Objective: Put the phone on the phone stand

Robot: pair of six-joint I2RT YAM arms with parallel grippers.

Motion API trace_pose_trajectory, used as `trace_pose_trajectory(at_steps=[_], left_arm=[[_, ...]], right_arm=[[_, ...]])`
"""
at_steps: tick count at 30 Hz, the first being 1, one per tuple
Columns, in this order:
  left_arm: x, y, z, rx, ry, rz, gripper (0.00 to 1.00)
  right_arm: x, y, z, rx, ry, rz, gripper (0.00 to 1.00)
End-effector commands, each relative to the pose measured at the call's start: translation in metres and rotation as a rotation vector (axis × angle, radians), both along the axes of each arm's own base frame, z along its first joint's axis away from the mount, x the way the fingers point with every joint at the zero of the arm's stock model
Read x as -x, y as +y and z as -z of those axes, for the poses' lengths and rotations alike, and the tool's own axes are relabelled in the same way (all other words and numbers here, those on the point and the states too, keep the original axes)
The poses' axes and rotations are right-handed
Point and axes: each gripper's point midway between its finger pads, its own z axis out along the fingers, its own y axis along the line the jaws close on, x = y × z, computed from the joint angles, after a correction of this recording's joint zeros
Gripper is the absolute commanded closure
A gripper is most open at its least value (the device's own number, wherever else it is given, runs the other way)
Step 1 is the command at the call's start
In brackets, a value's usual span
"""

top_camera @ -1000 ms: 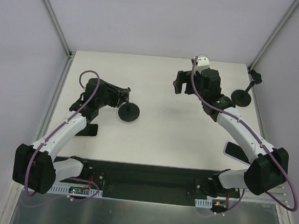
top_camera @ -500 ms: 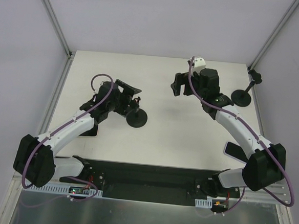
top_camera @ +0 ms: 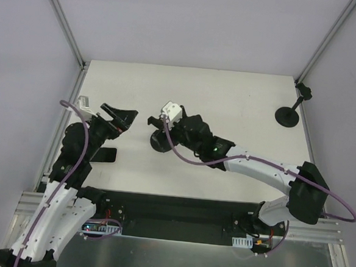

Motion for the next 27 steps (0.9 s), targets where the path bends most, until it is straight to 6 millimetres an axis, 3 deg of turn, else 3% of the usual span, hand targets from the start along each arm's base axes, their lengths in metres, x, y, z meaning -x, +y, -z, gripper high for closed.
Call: trace_pose_trajectory(at_steps=[1,4,8,14,21,27], left_arm=[[0.004,0.04,-0.06,-0.325,-0.303,-0.117,0.02],[-0.001,0.041,-0.079,-0.4,-0.366,-0.114,0.01],[-0.019,0.035,-0.07,-0.479,-0.343,-0.078,0.01],[-0.041,0.006,-0.052,-0.579,-0.307,0.139,0.01],[-0.05,0.016,-0.025,-0.562,-0.219,0.128,0.01],[-0.054,0.004,-0.014,-0.512,-0.199,0.209,0.01]], right_arm=[[-0.018,0.012,-0.029,-0.057,-0.177,0.183,0.04],[-0.024,0.015,-0.014,-0.049,-0.146,0.233,0.04],[-0.026,0.02,-0.005,-0.03,-0.14,0.237,0.01],[-0.025,0.018,0.009,0.013,-0.158,0.22,0.19],[-0.027,0.015,0.013,0.033,-0.178,0.195,0.43],[-0.029,0.013,0.016,0.005,-0.138,0.158,0.6]])
